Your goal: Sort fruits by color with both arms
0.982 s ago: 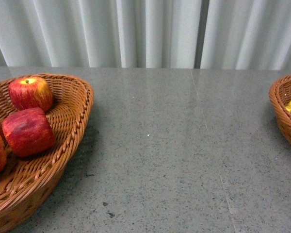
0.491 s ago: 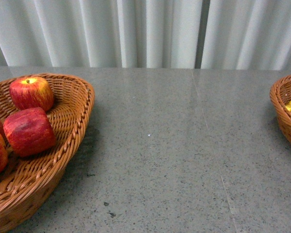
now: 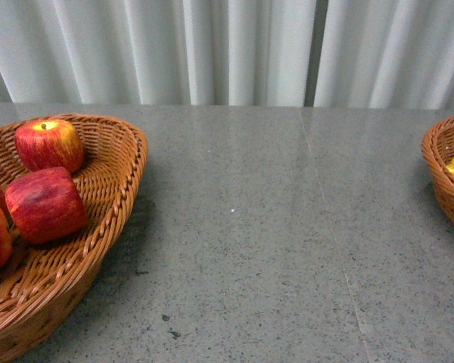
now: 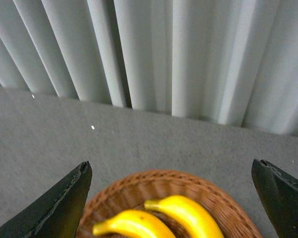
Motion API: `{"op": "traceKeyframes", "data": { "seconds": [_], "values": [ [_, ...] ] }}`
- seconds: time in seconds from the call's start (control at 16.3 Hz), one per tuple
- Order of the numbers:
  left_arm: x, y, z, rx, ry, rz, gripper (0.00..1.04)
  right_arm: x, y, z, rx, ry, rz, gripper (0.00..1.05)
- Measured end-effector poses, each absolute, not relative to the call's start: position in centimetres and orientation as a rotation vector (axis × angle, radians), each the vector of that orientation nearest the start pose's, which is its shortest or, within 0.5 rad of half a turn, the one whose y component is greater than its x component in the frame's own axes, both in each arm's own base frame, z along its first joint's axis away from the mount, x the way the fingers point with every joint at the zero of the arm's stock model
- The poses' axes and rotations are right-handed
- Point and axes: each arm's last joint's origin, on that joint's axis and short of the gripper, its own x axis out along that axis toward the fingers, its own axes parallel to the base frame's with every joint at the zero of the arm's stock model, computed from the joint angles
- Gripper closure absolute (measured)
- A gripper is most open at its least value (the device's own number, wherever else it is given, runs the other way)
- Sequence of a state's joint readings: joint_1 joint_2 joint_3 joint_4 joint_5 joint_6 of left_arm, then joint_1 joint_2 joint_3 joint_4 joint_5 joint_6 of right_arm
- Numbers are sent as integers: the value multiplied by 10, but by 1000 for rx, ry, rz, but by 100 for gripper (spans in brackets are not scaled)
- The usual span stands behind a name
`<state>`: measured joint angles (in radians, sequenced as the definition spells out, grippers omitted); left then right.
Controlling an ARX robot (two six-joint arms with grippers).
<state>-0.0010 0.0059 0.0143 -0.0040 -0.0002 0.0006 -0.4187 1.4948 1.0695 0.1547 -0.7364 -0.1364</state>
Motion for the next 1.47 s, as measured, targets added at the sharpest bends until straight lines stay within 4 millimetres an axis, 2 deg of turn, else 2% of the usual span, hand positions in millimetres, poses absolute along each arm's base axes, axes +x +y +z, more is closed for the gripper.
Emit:
{"op": "traceKeyframes", "data": {
  "seconds": [0.12, 0.18, 0.31, 0.43, 0.49, 0.61, 0.74, 0.86, 1.17, 1.47],
  "values": [
    [97, 0, 168, 1, -4, 0, 7, 297, -111, 309, 68, 131, 321, 6],
    [97, 0, 168, 1, -4, -1, 7, 277, -98, 308, 24, 21, 207, 15],
    [97, 0, 168, 1, -4, -1, 7, 228, -74, 276, -7, -36, 31, 39],
    [97, 0, 168, 1, -4, -1, 7, 187, -59, 239, 13, 16, 0, 63],
    [97, 0, 168, 1, -4, -1, 7, 170, -51, 222, 23, 44, -5, 76],
    [97, 0, 168, 1, -4, 0, 7, 146, -32, 208, 13, 20, 8, 101],
    [97, 0, 168, 1, -4, -1, 7, 139, -23, 205, 1, -12, 7, 103],
    [97, 0, 168, 1, -4, -1, 7, 133, -17, 191, 6, 18, 2, 103],
    [97, 0, 168, 1, -4, -1, 7, 121, 2, 180, 1, 6, 26, 103],
    [97, 0, 168, 0, -4, -1, 7, 114, 0, 170, 2, -3, 0, 103]
  ]
}}
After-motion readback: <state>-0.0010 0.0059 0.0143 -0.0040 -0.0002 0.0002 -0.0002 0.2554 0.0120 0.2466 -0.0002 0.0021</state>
